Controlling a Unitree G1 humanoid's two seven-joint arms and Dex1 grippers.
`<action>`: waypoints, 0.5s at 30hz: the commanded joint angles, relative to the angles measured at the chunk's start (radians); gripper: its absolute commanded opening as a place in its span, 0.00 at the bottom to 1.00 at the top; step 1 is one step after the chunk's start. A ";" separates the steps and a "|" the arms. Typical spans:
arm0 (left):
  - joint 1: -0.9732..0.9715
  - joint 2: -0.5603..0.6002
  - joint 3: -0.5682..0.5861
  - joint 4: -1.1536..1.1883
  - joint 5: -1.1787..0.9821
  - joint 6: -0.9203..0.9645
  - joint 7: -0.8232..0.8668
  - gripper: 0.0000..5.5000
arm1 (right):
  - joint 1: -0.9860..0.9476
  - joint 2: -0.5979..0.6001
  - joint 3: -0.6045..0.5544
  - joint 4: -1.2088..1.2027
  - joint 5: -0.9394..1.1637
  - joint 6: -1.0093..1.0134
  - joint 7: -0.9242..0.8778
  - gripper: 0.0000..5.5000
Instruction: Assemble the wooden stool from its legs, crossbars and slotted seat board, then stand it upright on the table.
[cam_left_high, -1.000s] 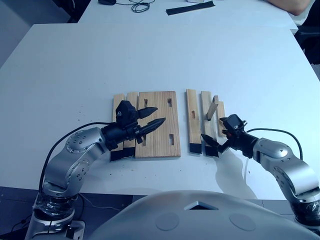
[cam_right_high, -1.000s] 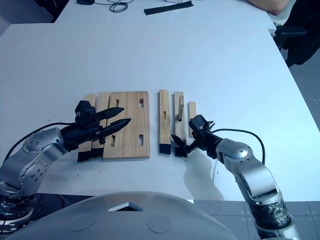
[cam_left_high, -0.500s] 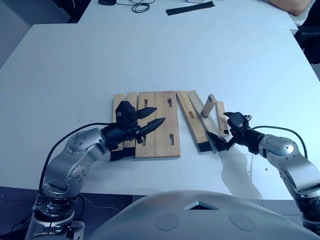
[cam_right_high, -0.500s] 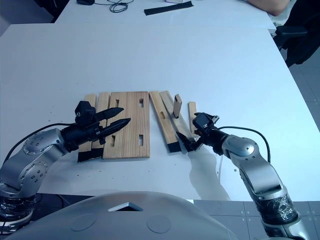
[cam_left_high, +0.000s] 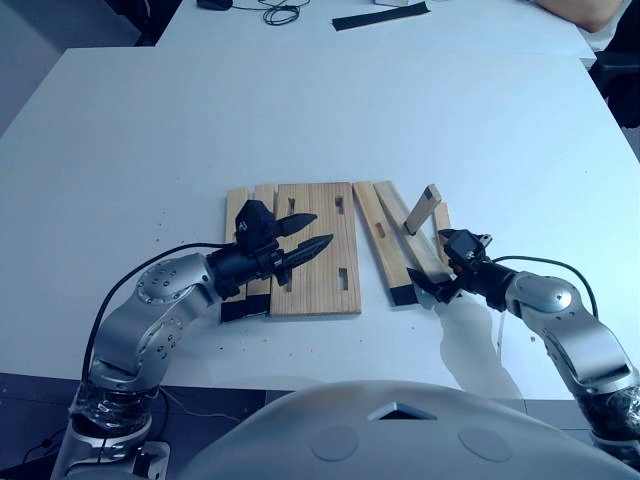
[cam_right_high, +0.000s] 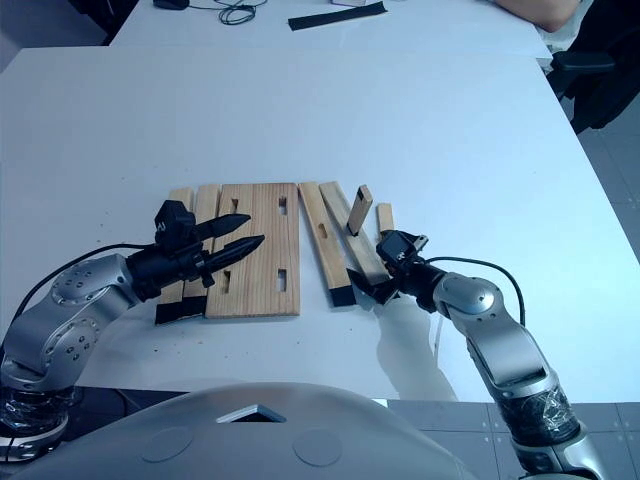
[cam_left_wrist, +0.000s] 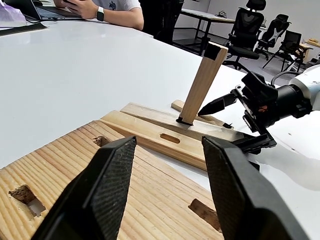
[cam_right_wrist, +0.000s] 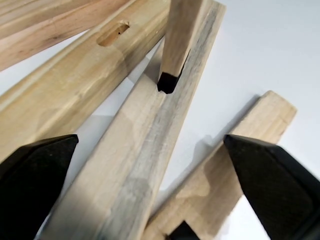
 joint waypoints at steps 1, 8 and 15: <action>-0.015 0.003 -0.009 0.008 0.016 0.004 -0.001 0.44 | -0.004 0.013 -0.001 0.013 -0.008 -0.012 0.004 0.98; -0.022 0.001 -0.012 0.012 0.024 0.001 -0.003 0.44 | -0.002 0.029 0.004 0.038 -0.021 -0.033 0.003 0.78; -0.027 -0.001 -0.011 0.014 0.028 0.003 -0.006 0.44 | 0.007 0.037 0.010 0.058 -0.041 -0.044 0.008 0.60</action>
